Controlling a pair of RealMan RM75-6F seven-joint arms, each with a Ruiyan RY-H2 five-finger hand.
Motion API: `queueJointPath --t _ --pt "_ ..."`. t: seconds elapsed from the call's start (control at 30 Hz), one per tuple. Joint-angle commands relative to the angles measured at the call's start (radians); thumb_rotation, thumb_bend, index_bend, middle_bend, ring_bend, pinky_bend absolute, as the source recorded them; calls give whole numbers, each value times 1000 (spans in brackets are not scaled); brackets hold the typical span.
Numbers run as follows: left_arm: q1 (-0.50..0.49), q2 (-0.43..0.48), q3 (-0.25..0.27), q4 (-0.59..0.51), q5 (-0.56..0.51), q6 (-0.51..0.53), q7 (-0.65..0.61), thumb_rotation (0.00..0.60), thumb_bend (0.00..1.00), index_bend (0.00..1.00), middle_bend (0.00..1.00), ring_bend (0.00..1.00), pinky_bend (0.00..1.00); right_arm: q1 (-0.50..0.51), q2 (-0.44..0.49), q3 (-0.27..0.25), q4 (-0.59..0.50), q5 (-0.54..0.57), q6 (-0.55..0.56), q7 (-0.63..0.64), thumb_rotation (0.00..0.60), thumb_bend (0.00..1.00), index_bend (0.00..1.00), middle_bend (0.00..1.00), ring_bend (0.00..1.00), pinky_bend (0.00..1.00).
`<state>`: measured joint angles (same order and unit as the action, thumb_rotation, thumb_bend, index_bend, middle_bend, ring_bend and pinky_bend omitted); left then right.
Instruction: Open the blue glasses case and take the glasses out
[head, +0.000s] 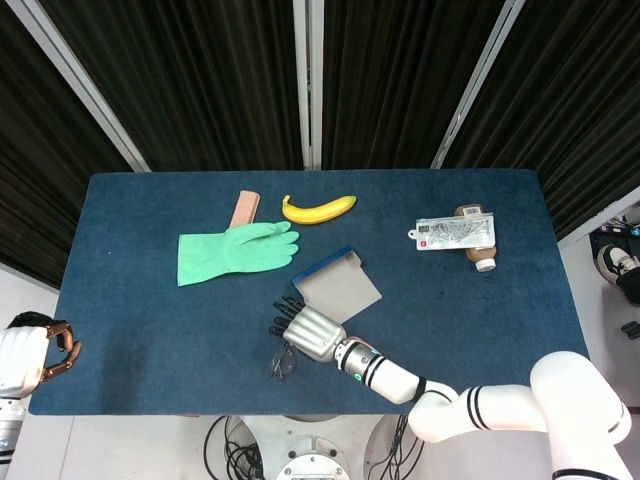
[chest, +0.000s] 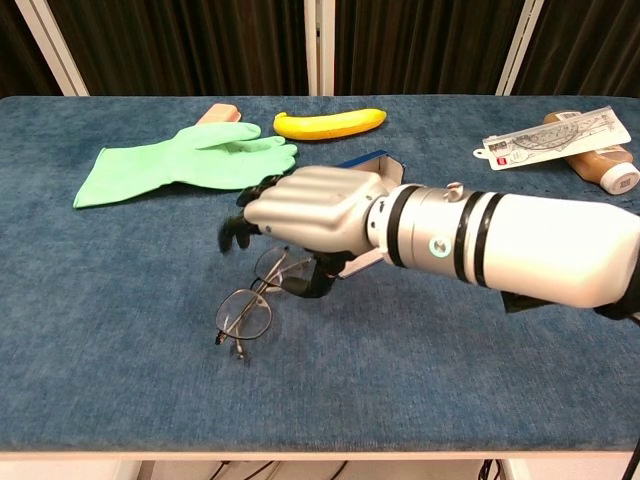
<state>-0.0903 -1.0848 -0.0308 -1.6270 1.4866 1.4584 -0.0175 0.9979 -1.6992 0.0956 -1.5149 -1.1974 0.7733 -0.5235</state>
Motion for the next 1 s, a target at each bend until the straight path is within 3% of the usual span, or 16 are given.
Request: queueJointPath --t 0.03,0.3,0.57,0.8,1.0 --pt "0 0 0 0 0 1 0 600 373 657 667 429 311 -36 61 -9 -56 3 61 -18 600 319 0 113 0 0" --pt "0 -3 -1 0 0 2 5 600 373 657 667 429 311 -253 319 -79 -261 -1 366 -49 600 319 0 94 0 0" --pt "3 -7 -1 0 2 9 19 600 373 657 667 429 311 -525 530 -170 -363 -138 709 74 600 319 0 74 0 0" --pt "4 -9 -1 0 3 12 28 600 373 657 667 429 311 -721 578 -236 -329 -267 918 183 600 316 0 69 0 0" --pt "5 -11 -1 1 3 14 32 600 374 657 667 428 311 -785 579 -242 -308 -312 935 209 600 317 0 70 0 0"
